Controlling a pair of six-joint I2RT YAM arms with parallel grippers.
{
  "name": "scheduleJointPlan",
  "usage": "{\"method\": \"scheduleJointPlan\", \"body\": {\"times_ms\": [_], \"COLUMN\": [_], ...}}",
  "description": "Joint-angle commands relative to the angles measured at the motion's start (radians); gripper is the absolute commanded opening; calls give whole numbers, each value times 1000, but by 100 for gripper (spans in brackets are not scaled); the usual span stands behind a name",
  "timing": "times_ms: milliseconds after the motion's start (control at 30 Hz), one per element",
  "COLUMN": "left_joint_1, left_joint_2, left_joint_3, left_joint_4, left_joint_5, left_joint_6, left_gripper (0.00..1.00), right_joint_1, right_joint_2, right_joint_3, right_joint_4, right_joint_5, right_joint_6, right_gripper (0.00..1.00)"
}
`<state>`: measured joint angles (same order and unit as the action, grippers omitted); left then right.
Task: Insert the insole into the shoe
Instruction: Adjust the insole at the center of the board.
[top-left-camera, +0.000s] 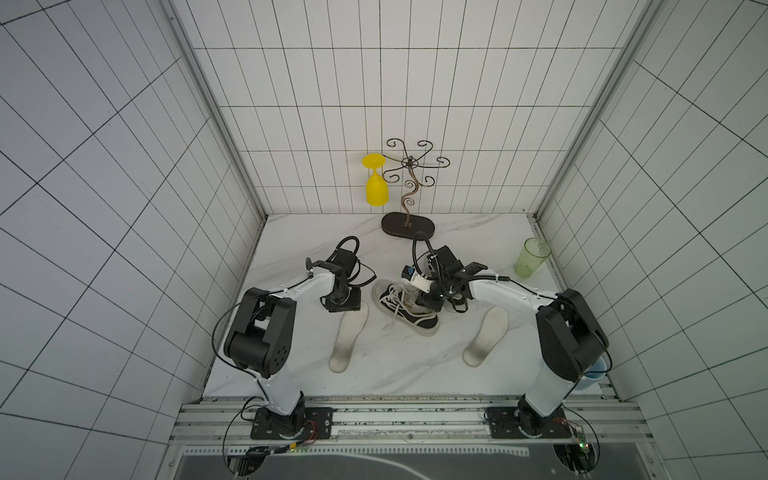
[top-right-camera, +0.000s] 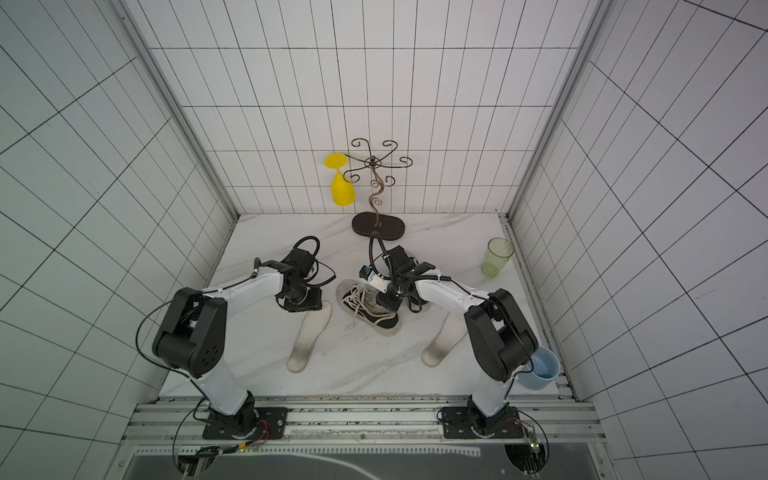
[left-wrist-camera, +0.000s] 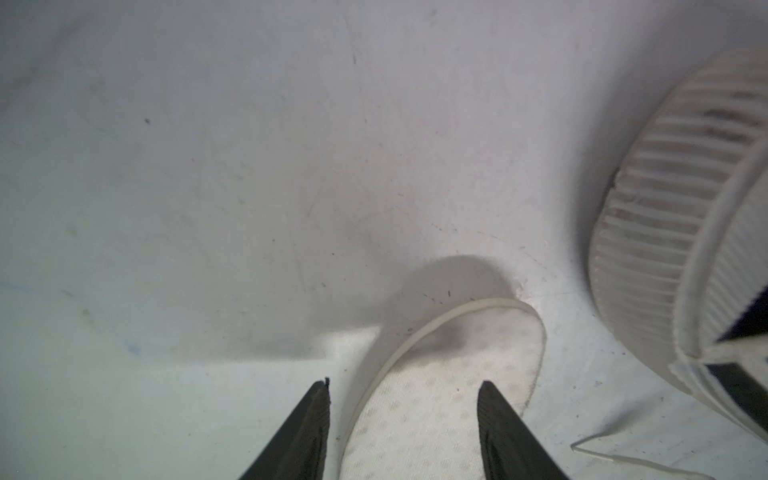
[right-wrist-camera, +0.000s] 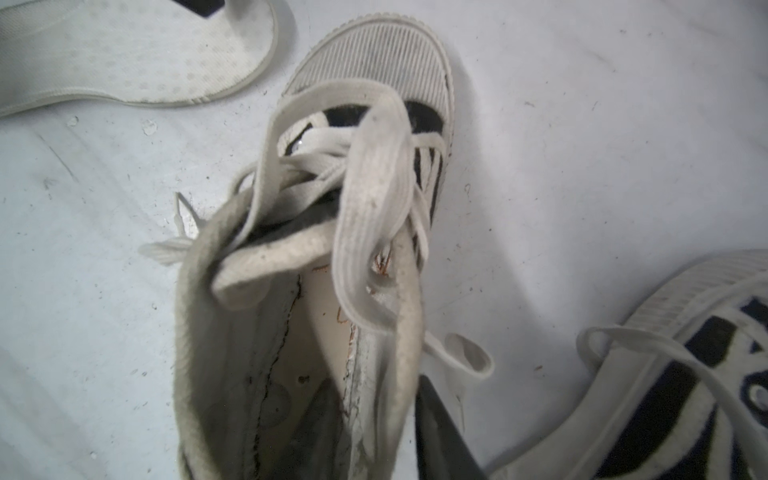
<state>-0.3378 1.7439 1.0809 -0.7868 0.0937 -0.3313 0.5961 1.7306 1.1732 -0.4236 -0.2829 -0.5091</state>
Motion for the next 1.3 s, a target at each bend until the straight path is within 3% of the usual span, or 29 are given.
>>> {"method": "scheduleJointPlan", "body": {"times_ms": [0,167,300,467,700,833,933,1067,1267], "left_joint_1": [-3,-12,-34,-56,-58,-58,-56,-55,-30], "left_joint_2": [27,26,9,-18,-32,-65,-96,-132,-174], "left_joint_3": [-12,-32,-72,-130,-141,-119,-92,-58,-19], "left_joint_4": [51,59,60,84,108,110,94,78,45], "left_joint_5": [-20,-44,-89,-138,-132,-103,-80,-23,62], "left_joint_6": [8,-1,-33,-102,-113,-120,-133,-152,-182], "left_gripper": [53,46,39,24,0,0,0,0,23], "right_joint_1": [-4,-4,-5,-6,-8,-6,7,87,210], "right_joint_2": [-43,-119,-231,-362,-365,-361,-339,-307,-244], "right_joint_3": [23,23,-14,-33,44,38,52,28,-53], "right_joint_4": [6,-70,-135,-157,-230,-203,-185,-65,82], "right_joint_5": [50,144,156,149,133,57,-72,-211,-141], "right_joint_6": [39,293,417,449,453,483,534,660,832], "right_gripper": [42,48,50,52,53,53,52,52,52]}}
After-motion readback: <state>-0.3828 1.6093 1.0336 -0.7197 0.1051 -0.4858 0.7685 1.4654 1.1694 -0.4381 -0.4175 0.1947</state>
